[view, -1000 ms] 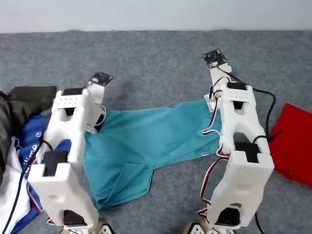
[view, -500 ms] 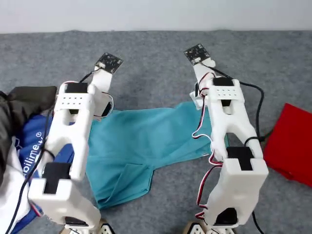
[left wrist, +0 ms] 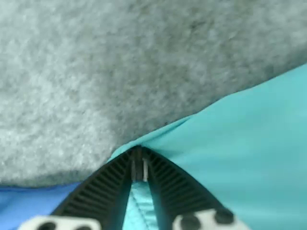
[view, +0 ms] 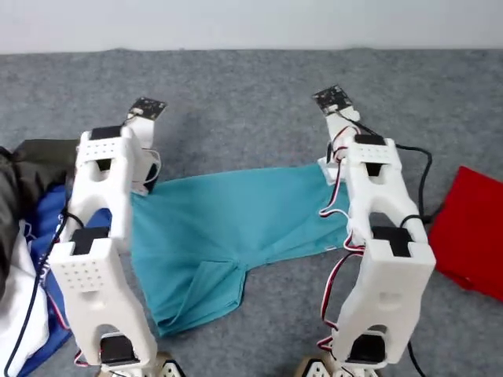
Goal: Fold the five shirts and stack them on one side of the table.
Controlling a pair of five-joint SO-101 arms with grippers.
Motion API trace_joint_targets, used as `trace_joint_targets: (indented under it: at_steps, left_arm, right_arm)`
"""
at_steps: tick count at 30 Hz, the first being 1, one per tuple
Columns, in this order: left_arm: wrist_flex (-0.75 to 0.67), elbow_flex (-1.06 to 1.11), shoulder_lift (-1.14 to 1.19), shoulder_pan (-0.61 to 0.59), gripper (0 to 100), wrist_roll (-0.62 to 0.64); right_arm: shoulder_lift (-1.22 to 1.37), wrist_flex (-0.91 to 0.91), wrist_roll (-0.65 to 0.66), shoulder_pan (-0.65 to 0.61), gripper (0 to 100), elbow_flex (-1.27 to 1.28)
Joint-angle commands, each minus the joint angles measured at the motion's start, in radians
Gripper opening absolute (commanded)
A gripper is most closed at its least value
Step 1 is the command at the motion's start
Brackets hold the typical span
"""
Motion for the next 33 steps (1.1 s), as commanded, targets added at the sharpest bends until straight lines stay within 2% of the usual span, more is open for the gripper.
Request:
trace_joint_targets:
  at_steps: [1, 9, 14, 18, 23, 33]
  left_arm:
    - [0.037, -0.027, -0.107, -0.005, 2, 0.002]
    - [0.126, -0.028, -0.347, 0.124, 2, 0.006]
    - [0.189, -0.027, -0.434, 0.097, 2, 0.008]
    - [0.233, -0.027, -0.471, 0.049, 2, 0.008]
    - [0.278, -0.027, -0.497, 0.008, 2, 0.003]
    - [0.361, -0.033, -0.519, -0.055, 2, 0.0]
  right_arm:
    - [-0.01, 0.05, -0.002, 0.024, 5.7, -0.095]
    - [-0.068, 0.321, -0.008, -0.058, 5.7, -0.221]
    - [-0.11, 0.51, -0.009, -0.128, 5.7, -0.219]
    - [-0.081, 0.55, -0.009, -0.143, 5.7, -0.219]
    - [-0.022, 0.605, -0.025, -0.077, 5.7, -0.219]
    - [-0.038, 0.915, -0.012, 0.033, 5.7, -0.226]
